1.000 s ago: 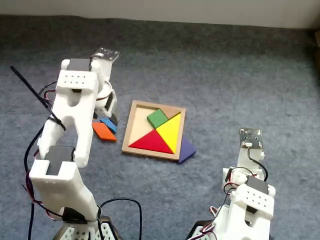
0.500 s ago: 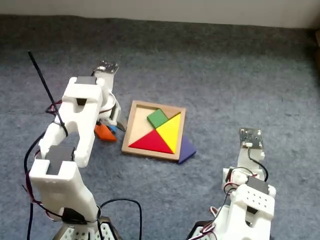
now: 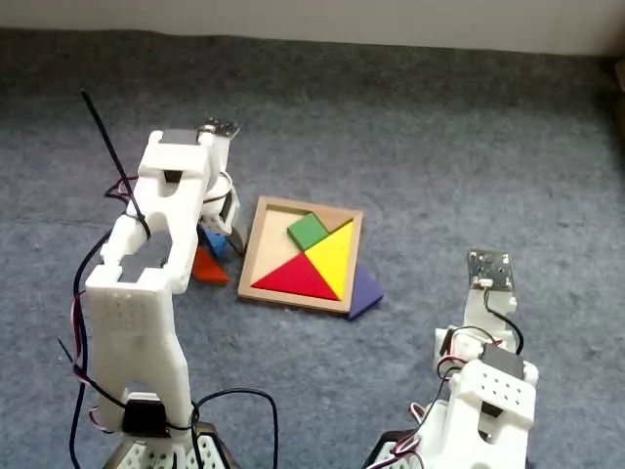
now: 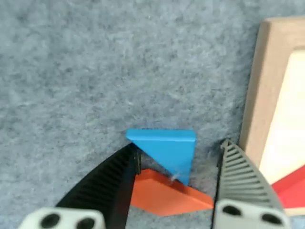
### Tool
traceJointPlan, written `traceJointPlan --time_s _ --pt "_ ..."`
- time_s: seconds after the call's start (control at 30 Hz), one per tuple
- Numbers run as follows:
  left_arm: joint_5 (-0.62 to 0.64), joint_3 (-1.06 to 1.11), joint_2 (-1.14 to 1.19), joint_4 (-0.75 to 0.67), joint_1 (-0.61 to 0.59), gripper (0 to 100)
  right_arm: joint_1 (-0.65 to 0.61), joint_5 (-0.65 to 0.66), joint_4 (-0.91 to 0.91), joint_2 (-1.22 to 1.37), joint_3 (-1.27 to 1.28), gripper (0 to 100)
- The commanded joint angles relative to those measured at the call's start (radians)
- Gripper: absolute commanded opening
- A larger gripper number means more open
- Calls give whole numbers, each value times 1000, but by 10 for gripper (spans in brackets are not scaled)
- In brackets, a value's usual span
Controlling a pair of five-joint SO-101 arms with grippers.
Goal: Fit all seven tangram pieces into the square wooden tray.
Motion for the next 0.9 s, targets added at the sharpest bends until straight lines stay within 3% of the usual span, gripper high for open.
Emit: traceJointPlan --time_s 0.0,0.13,0.87 --pt "-28 -42 4 12 -10 234 25 -2 -16 2 2 134" --pt "-28 -47 4 8 -8 191 25 -2 -16 2 2 134" --pt "-28 -65 -166 77 -8 190 25 -2 -16 2 2 134"
